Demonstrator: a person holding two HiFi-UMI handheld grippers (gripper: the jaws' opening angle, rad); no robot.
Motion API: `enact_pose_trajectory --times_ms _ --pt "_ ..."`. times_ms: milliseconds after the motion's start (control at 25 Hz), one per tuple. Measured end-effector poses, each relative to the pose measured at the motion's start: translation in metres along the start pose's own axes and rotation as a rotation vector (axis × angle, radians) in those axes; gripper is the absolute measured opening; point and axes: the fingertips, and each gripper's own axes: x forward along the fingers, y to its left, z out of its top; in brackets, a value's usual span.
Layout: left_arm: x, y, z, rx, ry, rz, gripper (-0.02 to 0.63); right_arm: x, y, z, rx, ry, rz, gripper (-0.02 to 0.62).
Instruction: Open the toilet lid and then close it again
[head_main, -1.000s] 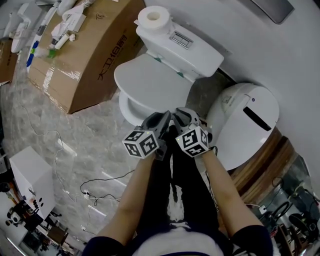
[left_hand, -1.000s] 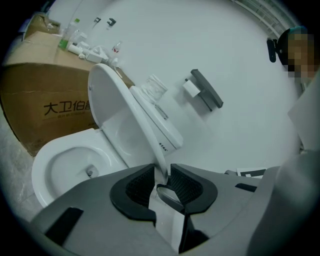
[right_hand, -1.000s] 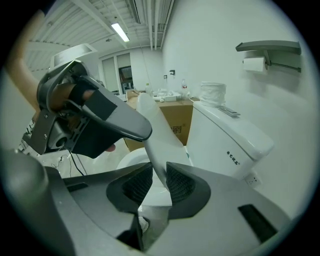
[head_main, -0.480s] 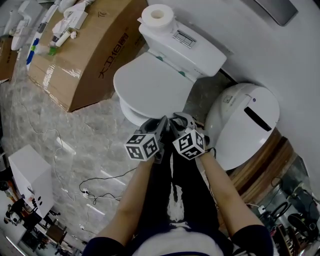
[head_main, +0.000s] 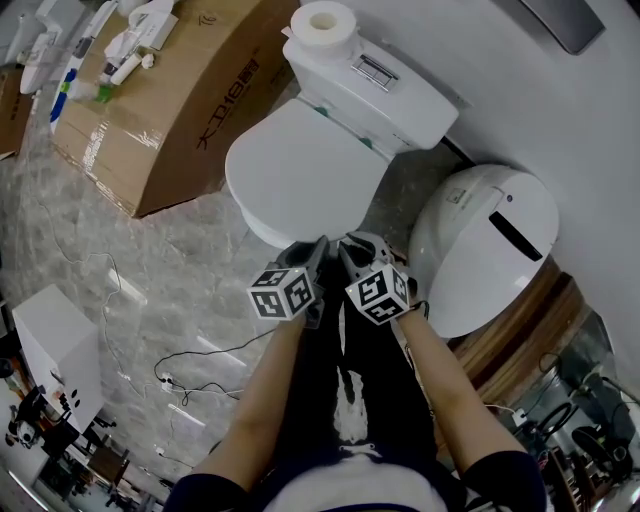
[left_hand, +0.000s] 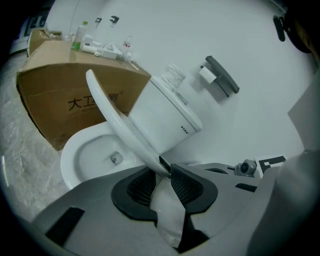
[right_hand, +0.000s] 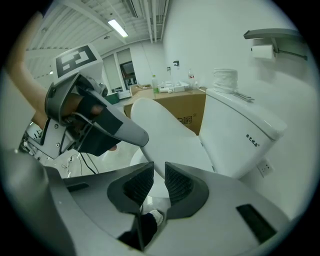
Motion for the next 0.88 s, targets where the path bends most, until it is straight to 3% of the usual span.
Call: enact_pose_trajectory --times_ms 320,600,880 --pt "-0.001 0.015 -0.014 -0.026 0.026 0.025 0.105 -0.001 -0.003 -0.004 0.010 0.001 -0.011 0.043" --pt "-0.002 0.037 -0.033 -0.108 0.050 0.045 0.110 0.003 0.003 -0.003 0.014 0.002 -0.001 0.040" --pt "-0.001 0.050 -0.047 -0.110 0.077 0.074 0.124 0.009 0.012 -0.002 0.012 -0.013 0.026 0.034"
